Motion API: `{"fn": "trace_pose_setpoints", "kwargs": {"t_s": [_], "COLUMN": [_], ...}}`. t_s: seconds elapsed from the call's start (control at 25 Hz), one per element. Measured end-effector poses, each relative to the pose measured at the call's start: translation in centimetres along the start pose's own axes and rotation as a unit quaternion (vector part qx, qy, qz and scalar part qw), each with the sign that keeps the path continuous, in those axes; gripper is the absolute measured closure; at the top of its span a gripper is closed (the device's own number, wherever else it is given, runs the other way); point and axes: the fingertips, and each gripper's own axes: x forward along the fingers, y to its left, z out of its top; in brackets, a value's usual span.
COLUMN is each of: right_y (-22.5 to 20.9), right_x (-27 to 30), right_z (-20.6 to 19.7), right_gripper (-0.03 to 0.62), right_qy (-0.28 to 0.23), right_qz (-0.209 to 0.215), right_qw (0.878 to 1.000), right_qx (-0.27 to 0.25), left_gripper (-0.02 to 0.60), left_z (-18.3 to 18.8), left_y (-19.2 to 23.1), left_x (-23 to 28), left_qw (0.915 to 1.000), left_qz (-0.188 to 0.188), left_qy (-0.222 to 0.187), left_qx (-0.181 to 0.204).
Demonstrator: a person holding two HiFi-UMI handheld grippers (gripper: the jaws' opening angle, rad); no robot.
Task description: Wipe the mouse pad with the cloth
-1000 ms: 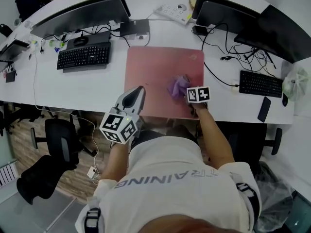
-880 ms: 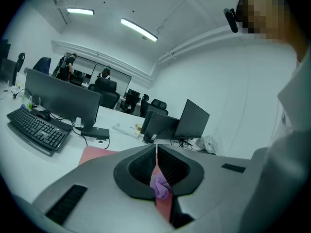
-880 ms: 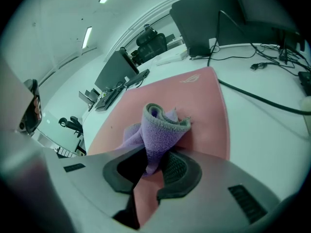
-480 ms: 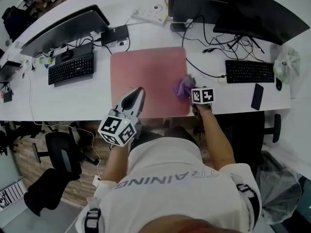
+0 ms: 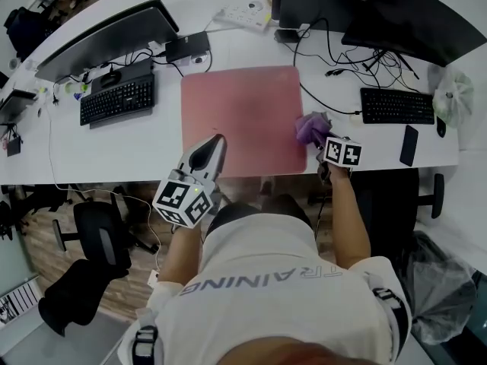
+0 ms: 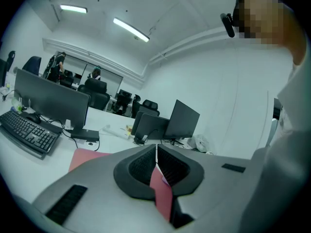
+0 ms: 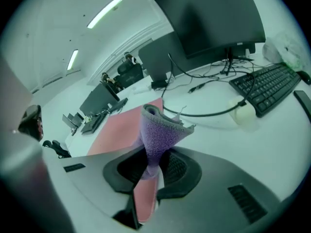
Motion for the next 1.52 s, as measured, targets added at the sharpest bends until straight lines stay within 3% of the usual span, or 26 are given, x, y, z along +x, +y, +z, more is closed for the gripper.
{"fn": "trace_pose_setpoints", "kwargs": {"t_s": [0.2, 0.36, 0.64, 0.92, 1.04, 1.16, 1.36, 1.52], "right_y": [8.2, 17.0, 34.3, 45.6, 47.1, 45.7, 42.3, 40.9], "right_x": [-1.9, -1.1, 4.8, 11.9, 14.8, 16.8, 18.2, 17.7], "right_z": [2.1, 1.5, -5.4, -14.4, -16.9, -18.2, -18.7, -18.7], "right_gripper": [0.508, 0.508, 0.508, 0.508, 0.508, 0.508, 0.508, 0.508], "right_qy": [-0.055, -0.057, 0.006, 0.075, 0.102, 0.126, 0.141, 0.149], "right_qz": [0.043, 0.068, 0.192, 0.245, 0.241, 0.201, 0.167, 0.167], "right_qw": [0.997, 0.992, 0.969, 0.942, 0.938, 0.945, 0.958, 0.957], "right_qx": [-0.030, -0.090, -0.155, -0.217, -0.225, -0.227, -0.186, -0.185], "left_gripper": [0.543, 0.543, 0.543, 0.543, 0.543, 0.543, 0.543, 0.543], "left_z": [0.0, -0.2, -1.7, -3.7, -4.4, -4.8, -5.6, -5.0], "left_y": [3.1, 6.0, 11.4, 15.0, 15.9, 16.4, 16.2, 15.3], "left_x": [-4.9, -10.1, -20.6, -30.3, -32.3, -32.7, -31.4, -28.9], "left_qw": [0.9998, 0.9987, 0.9930, 0.9822, 0.9796, 0.9803, 0.9872, 0.9897], "left_qz": [0.020, 0.047, 0.112, 0.179, 0.191, 0.187, 0.147, 0.134], "left_qy": [-0.007, -0.015, -0.029, -0.043, -0.045, -0.042, -0.026, -0.018], "left_qx": [-0.006, -0.011, -0.025, -0.038, -0.045, -0.050, -0.058, -0.045]}}
